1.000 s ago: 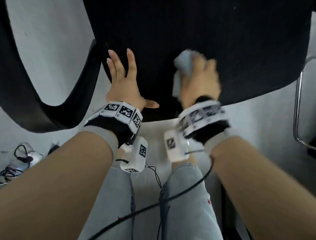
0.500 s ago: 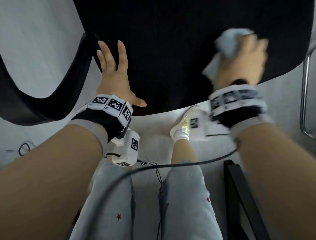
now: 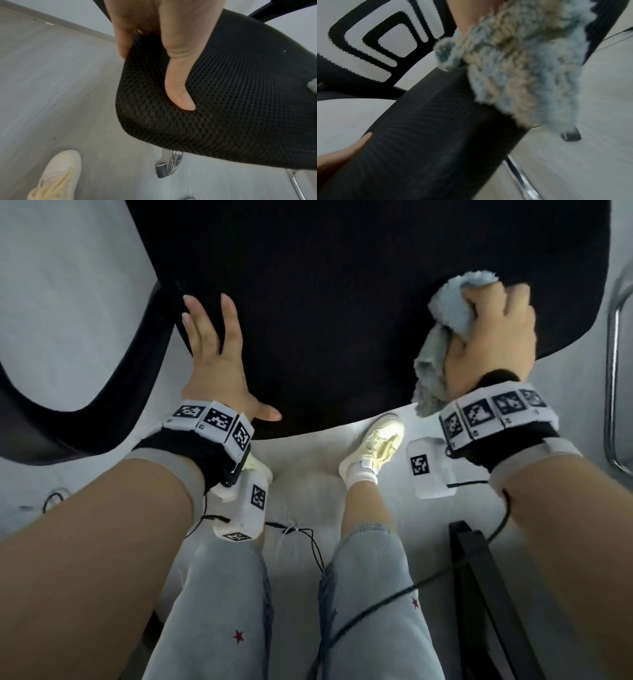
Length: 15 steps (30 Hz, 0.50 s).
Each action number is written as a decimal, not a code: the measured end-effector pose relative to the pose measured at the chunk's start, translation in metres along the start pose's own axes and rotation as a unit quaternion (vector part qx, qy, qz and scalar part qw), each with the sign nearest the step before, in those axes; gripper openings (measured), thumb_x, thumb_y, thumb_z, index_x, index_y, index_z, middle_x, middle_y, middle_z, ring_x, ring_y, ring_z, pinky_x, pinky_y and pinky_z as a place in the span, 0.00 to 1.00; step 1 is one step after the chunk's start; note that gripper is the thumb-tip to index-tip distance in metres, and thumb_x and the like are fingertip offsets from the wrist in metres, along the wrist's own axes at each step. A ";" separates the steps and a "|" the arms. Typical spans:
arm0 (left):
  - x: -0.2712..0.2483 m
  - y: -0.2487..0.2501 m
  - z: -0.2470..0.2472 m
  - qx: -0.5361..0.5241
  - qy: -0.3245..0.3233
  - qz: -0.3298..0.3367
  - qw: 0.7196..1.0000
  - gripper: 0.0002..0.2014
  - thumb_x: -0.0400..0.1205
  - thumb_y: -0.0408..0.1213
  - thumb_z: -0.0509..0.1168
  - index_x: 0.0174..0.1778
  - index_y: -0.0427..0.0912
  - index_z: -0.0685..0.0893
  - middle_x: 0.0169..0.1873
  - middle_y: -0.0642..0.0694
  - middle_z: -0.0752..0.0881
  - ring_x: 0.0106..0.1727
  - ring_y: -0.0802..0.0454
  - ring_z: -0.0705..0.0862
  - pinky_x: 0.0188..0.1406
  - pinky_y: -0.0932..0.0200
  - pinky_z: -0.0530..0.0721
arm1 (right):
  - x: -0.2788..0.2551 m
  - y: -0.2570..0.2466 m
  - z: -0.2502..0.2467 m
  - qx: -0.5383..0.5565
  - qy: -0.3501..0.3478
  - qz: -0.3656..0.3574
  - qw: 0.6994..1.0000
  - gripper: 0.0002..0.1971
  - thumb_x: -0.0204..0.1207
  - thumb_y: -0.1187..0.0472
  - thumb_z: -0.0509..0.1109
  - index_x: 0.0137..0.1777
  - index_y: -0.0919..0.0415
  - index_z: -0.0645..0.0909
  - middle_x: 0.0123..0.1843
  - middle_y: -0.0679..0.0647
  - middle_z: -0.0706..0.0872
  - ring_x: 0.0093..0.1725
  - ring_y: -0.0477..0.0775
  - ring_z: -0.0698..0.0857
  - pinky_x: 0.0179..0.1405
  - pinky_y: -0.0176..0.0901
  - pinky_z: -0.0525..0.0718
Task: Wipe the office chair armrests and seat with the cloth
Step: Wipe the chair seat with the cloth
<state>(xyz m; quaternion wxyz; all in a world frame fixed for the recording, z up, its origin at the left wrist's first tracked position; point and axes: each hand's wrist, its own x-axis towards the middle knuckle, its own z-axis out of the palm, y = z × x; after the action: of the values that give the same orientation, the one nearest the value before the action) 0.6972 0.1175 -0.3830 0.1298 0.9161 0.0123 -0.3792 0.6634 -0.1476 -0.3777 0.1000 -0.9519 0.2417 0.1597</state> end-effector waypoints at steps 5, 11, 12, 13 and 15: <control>0.003 0.001 -0.005 0.019 -0.004 -0.010 1.000 0.73 0.55 0.43 0.83 0.78 0.49 0.28 0.77 0.35 0.25 0.80 0.41 0.29 0.77 0.52 0.53 | -0.030 -0.079 0.029 0.004 -0.079 -0.031 0.996 0.21 0.78 0.65 0.56 0.72 0.62 0.65 0.70 0.65 0.69 0.63 0.68 0.73 0.54 0.58 0.73; 0.010 -0.016 -0.020 0.081 -0.027 -0.017 0.996 0.74 0.55 0.43 0.83 0.76 0.51 0.25 0.77 0.38 0.24 0.79 0.43 0.27 0.79 0.45 0.51 | -0.052 -0.102 0.036 -0.028 -0.119 -0.339 0.933 0.19 0.62 0.54 0.55 0.46 0.54 0.84 0.45 0.57 0.88 0.37 0.59 0.86 0.32 0.45 0.81; 0.010 -0.017 -0.023 0.089 -0.031 -0.022 0.995 0.74 0.55 0.43 0.83 0.76 0.52 0.25 0.77 0.38 0.23 0.79 0.43 0.27 0.79 0.44 0.51 | -0.041 -0.084 0.029 -0.044 -0.110 -0.341 0.932 0.17 0.62 0.56 0.57 0.46 0.56 0.83 0.43 0.59 0.87 0.35 0.62 0.85 0.29 0.46 0.80; 0.011 -0.017 -0.024 0.093 -0.032 -0.024 0.995 0.75 0.55 0.42 0.84 0.76 0.52 0.25 0.77 0.39 0.23 0.80 0.44 0.27 0.79 0.44 0.52 | -0.027 -0.061 0.022 -0.048 -0.099 -0.306 0.946 0.15 0.65 0.59 0.58 0.48 0.59 0.82 0.45 0.63 0.85 0.36 0.66 0.84 0.30 0.50 0.80; 0.012 -0.017 -0.024 0.094 -0.029 -0.026 0.995 0.75 0.54 0.42 0.84 0.76 0.53 0.24 0.77 0.39 0.23 0.80 0.44 0.28 0.79 0.43 0.53 | -0.002 -0.012 0.005 -0.064 -0.068 -0.168 0.981 0.16 0.71 0.65 0.60 0.59 0.64 0.77 0.55 0.71 0.79 0.48 0.72 0.80 0.42 0.60 0.79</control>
<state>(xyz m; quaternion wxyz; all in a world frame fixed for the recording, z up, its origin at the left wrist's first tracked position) 0.7203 0.1393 -0.3787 0.0337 0.9121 -0.0033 -0.4085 0.6661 -0.1347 -0.3806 0.0805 -0.9703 0.0605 0.2199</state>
